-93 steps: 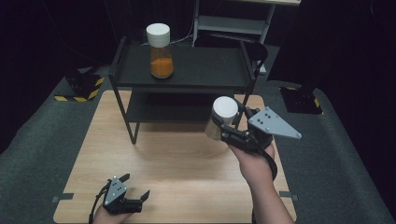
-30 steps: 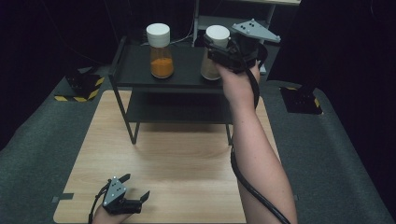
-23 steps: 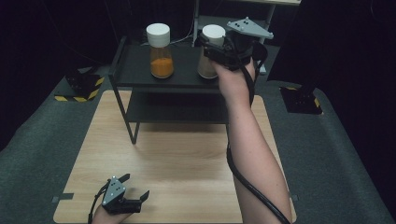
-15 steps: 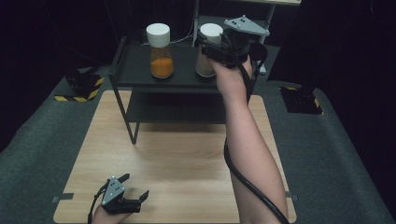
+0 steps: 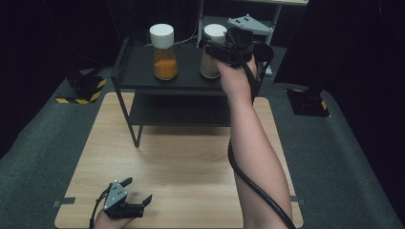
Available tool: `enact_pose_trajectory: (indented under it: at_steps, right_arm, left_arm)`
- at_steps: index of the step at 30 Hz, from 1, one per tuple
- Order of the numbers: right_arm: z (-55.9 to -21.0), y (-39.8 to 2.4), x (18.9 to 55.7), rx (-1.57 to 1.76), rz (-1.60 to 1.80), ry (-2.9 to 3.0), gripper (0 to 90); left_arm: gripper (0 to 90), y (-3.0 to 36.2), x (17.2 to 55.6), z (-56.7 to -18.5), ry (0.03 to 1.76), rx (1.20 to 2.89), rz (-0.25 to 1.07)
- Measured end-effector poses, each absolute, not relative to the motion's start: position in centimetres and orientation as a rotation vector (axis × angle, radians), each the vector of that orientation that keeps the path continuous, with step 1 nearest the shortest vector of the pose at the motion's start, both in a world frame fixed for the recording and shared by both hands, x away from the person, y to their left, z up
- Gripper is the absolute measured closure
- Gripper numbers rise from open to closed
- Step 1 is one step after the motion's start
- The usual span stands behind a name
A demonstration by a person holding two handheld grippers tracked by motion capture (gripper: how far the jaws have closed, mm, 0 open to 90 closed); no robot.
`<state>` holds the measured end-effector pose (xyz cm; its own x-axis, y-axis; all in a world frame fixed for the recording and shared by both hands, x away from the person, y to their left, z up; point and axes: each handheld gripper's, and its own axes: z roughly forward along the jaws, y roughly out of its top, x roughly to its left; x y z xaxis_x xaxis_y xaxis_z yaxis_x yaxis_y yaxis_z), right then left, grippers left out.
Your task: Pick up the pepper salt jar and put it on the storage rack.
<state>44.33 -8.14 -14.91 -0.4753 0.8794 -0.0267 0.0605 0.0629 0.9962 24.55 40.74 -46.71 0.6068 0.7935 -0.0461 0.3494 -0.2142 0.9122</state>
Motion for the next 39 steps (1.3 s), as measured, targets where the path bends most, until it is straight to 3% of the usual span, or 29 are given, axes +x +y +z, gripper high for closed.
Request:
enact_pose_trajectory:
  at_steps: [25,35,39]
  right_arm:
    - [-15.0,-8.5,44.9,0.965,1.516,1.642,32.6]
    - [-15.2,-8.3,44.3,0.99,1.52,1.633,4.6]
    - [-15.4,-8.5,43.8,0.973,1.523,1.625,0.0]
  left_arm:
    - [0.9,40.7,24.6,-46.6,0.927,1.814,0.539]
    - [0.9,40.7,24.6,-46.6,0.917,1.823,0.542]
    - [0.9,40.6,24.6,-46.6,0.917,1.824,0.541]
